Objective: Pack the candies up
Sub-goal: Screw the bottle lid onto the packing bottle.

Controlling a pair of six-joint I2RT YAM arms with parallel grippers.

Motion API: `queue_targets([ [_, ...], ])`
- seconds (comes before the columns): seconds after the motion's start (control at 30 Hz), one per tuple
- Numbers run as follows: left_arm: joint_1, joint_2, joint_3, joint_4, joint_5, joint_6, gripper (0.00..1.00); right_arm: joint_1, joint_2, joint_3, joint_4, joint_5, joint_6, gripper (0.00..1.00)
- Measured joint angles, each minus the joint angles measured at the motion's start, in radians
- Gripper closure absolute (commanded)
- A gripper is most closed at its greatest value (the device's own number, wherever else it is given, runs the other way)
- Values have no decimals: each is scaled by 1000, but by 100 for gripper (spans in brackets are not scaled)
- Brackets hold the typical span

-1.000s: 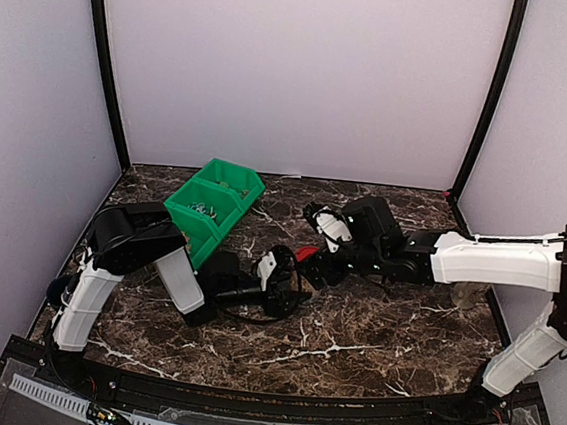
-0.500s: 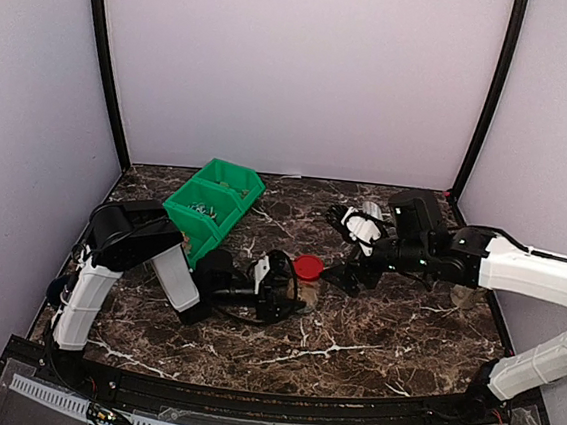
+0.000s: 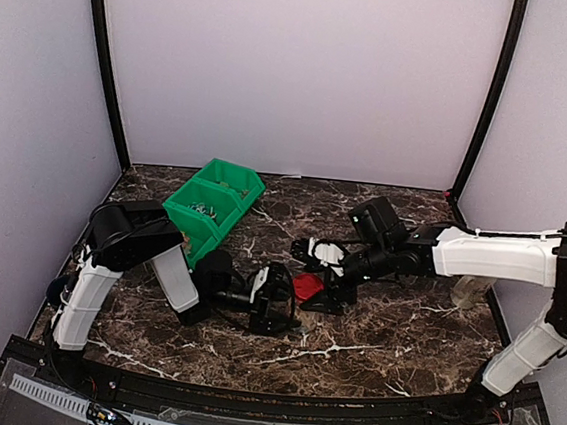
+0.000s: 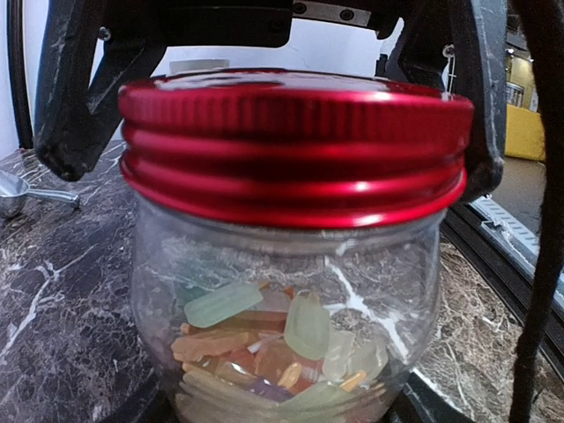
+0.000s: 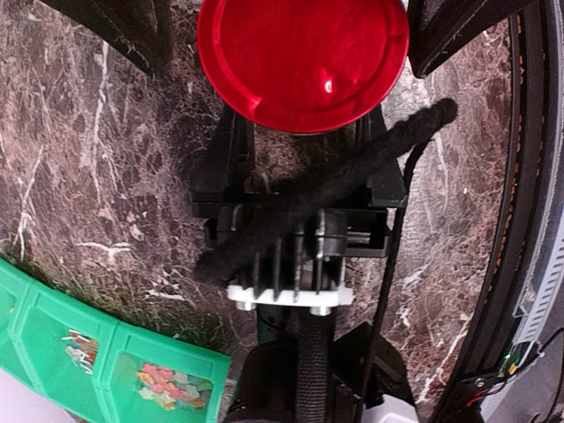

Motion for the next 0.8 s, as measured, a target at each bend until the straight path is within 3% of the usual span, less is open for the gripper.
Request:
queue_targets([
  [0.27, 0, 0, 3, -8, 25, 6, 32, -28, -42, -33, 33, -109, -44, 16],
  [0.6, 0, 0, 10, -19, 34, 6, 32, -33, -39, -37, 46, -132, -44, 20],
  [0.8, 0, 0, 11, -21, 34, 6, 33, -33, -21, -36, 46, -135, -39, 32],
])
